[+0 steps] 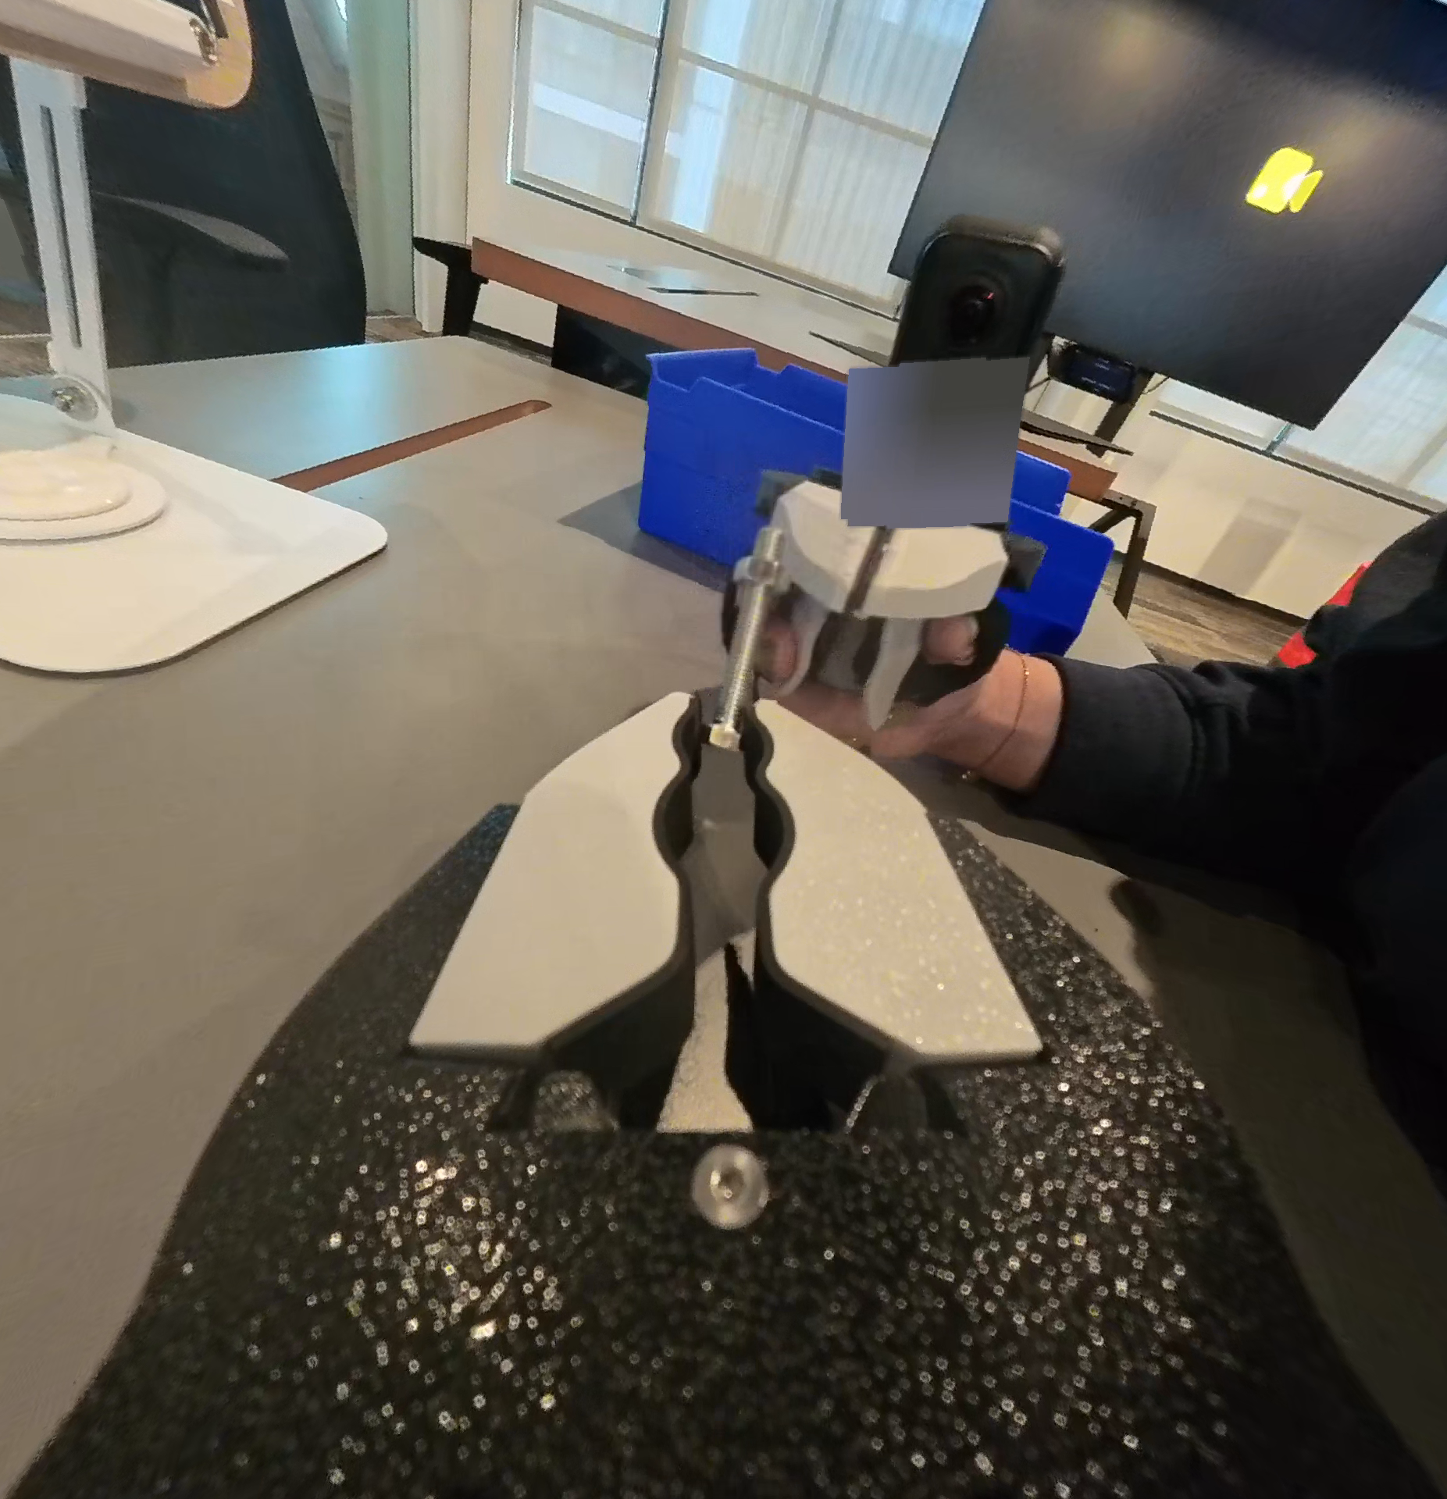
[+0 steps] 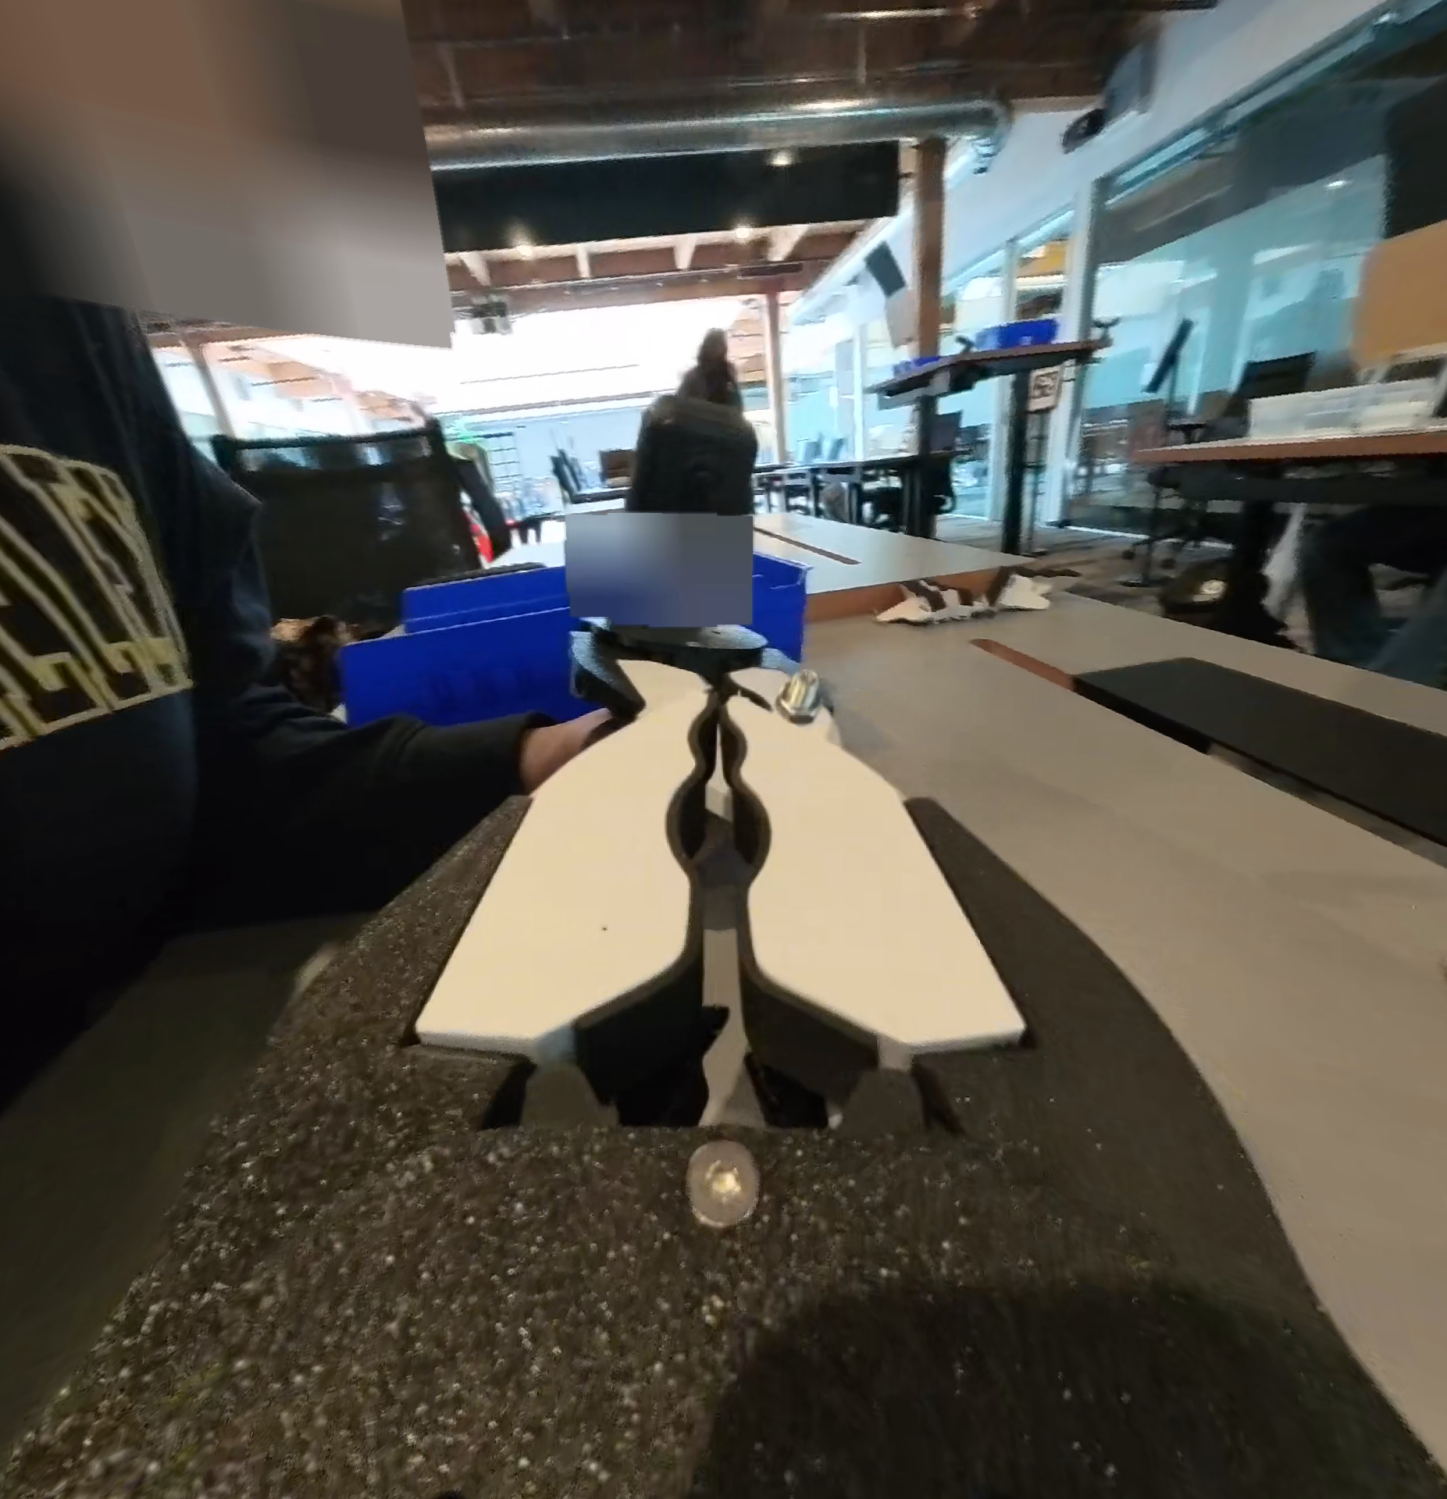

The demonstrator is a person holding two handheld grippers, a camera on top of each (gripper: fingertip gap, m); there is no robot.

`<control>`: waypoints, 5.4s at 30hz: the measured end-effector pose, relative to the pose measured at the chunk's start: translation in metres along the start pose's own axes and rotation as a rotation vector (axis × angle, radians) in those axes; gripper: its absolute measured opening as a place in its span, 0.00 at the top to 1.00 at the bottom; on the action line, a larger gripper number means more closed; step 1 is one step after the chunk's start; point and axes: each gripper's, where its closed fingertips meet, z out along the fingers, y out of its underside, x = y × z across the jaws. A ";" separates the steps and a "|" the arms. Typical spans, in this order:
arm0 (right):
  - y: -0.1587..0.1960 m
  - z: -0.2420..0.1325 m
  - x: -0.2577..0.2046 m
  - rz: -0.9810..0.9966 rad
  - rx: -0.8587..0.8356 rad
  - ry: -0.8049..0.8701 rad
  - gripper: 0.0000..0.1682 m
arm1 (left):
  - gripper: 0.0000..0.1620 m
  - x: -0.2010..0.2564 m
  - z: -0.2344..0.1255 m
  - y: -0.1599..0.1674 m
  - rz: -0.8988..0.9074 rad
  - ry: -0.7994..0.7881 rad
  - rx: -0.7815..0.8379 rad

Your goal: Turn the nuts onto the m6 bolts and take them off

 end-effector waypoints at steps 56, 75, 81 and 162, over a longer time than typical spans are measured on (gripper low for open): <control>0.006 0.004 0.011 0.050 -0.032 0.067 0.93 | 0.93 0.013 0.006 0.005 0.012 0.079 -0.036; -0.107 -0.058 0.018 -0.172 -0.009 0.482 0.94 | 0.58 -0.005 -0.004 -0.017 -0.061 0.001 0.103; -0.148 -0.155 0.021 -0.324 -0.224 0.854 0.94 | 0.60 -0.004 -0.006 -0.021 -0.064 0.009 0.131; -0.043 -0.027 0.046 -0.410 0.140 0.821 0.95 | 0.69 0.012 -0.037 -0.082 0.260 -0.410 0.217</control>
